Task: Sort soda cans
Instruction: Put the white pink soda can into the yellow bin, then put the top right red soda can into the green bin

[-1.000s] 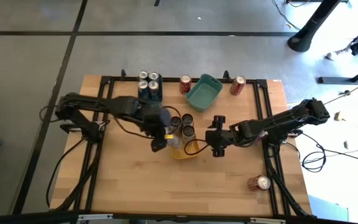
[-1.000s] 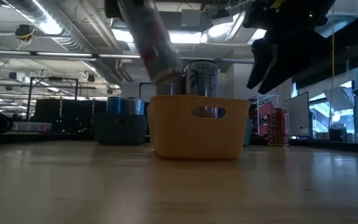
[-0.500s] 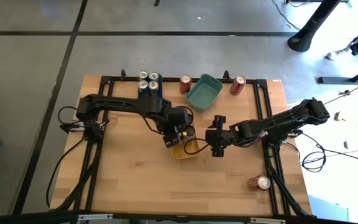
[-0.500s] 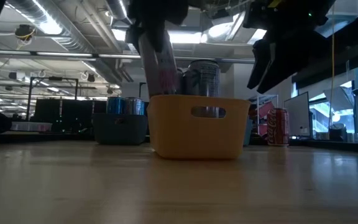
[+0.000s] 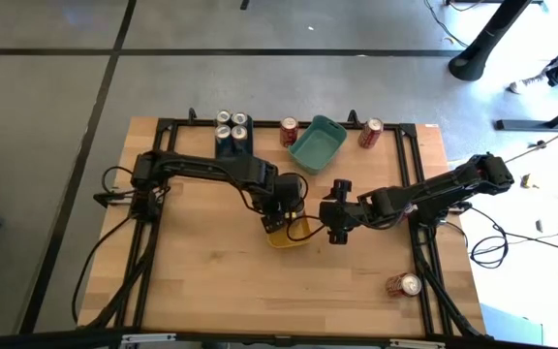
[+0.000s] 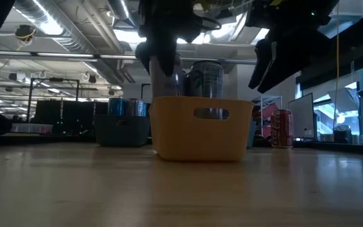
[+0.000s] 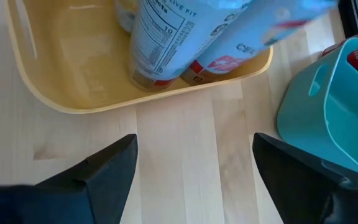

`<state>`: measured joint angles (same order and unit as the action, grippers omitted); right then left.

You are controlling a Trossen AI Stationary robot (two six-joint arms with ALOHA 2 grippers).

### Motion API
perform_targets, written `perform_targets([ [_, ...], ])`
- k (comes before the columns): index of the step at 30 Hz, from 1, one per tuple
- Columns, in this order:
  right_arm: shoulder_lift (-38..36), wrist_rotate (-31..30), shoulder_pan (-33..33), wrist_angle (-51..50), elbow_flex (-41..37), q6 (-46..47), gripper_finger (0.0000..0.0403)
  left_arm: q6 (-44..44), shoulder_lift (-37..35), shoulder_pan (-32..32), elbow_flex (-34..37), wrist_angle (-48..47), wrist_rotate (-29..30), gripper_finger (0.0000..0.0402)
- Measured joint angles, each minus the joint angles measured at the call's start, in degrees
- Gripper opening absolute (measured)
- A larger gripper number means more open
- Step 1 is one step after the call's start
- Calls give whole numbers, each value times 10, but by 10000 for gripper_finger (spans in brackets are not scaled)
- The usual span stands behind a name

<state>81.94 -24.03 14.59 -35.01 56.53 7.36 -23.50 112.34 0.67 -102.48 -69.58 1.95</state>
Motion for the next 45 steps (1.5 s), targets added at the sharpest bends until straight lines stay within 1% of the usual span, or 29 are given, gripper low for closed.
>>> perform_targets([
  [6, 0, 0, 0, 5, 0, -1, 319, 16, 2, 1, 0, 35, 2, 284],
  [17, 0, 0, 0, 7, 0, -3, 319, 22, 2, 1, 0, 25, 2, 290],
  [20, 0, 0, 0, 7, 0, -3, 319, 18, 2, 1, 0, 25, 2, 307],
  [27, 0, 0, 0, 7, 0, -3, 319, 35, 0, 2, 0, 25, 15, 360],
  [31, 0, 0, 0, 7, 0, -3, 319, 24, -20, 0, -3, 11, 15, 370],
  [35, 0, 0, 0, 4, 1, -3, 319, 25, -59, 5, -9, 12, 17, 370],
  [38, 0, 14, 0, -8, 14, -3, 319, 27, -93, 11, -9, 8, 22, 370],
  [40, 0, 13, 0, -29, 24, -2, 319, 34, -115, 17, -9, 2, 36, 370],
  [41, 0, 13, 0, -39, 29, -2, 319, 42, -126, 22, -8, -2, 53, 370],
  [45, -2, 14, -1, -47, 36, -4, 319, 51, -181, 52, 39, 5, 153, 370],
])
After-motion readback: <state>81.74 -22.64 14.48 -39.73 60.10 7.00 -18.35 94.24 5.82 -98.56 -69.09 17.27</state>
